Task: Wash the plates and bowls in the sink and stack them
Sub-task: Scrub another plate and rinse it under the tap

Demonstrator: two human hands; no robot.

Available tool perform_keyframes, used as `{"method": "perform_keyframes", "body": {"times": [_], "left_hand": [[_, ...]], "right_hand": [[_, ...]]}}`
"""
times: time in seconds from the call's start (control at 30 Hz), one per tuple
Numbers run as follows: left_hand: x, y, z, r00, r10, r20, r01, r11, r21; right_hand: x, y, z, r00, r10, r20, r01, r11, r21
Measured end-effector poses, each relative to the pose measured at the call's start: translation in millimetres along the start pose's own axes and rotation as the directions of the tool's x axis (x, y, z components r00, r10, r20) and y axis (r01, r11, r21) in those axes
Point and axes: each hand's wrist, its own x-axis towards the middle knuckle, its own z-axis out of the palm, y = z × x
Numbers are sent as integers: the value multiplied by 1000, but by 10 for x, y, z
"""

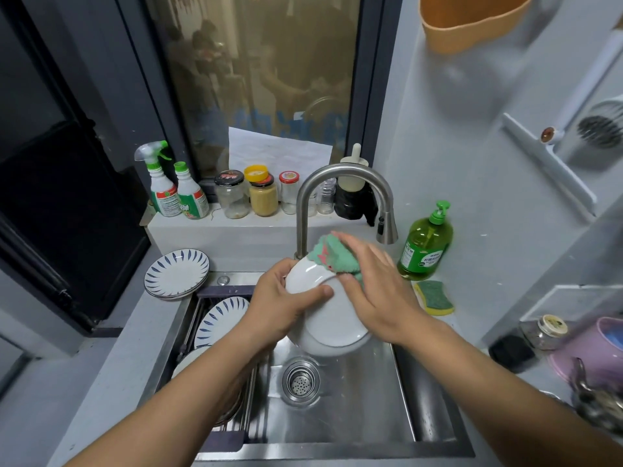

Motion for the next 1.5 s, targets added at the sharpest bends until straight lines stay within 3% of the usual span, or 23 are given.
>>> {"method": "perform_keyframes", "body": {"times": [0.07,0.13,0.23,0.27,0.33,0.5,0.63,0.77,0.87,1.0,1.17,1.33,1.43,1.5], "left_hand": [[24,36,-33,998,-21,-66,14,995,-99],[40,49,-71,990,-47,-137,17,978,-210],[41,55,-90,990,-71,-125,29,950,-310],[29,51,-92,991,-77,-108,37,943,-331],[-2,31,-97,993,-80,-88,46,939,-340],[-37,35,-7,997,-32,-70,21,987,-161],[78,163,60,980,-48,-194,-26,932,-363],[164,180,84,954,-142,-263,-22,846,-533],[103,86,187,959,-201,-200,33,780,-625],[81,95,336,959,-219,-178,35,716,-698],[58,42,389,946,-291,-140,102,681,-725],[-10,25,318,938,-345,-39,237,717,-655],[134,119,60,969,-243,-49,172,802,-572],[227,226,-114,983,-180,-37,148,894,-424]], "right_hand": [[-24,92,15,1000,14,-16,-14,1000,20],[-107,160,78,982,169,-84,-141,954,264],[-229,68,234,879,461,-122,-289,718,633],[-271,13,279,860,485,-160,-280,711,645],[-329,-61,286,869,436,-233,-253,798,547],[-90,115,76,912,332,-240,-228,898,377],[-93,24,113,921,283,-267,-175,914,367],[-376,-296,497,919,295,-263,-142,868,477],[-214,-362,541,855,381,-351,-169,846,506],[122,-325,373,709,635,-306,-185,586,789],[-2,-450,468,688,606,-399,-189,680,708],[86,-285,308,741,571,-352,-250,722,646],[101,-194,23,856,461,-235,-242,758,605],[105,-128,-171,933,348,-88,-227,763,605]]}}
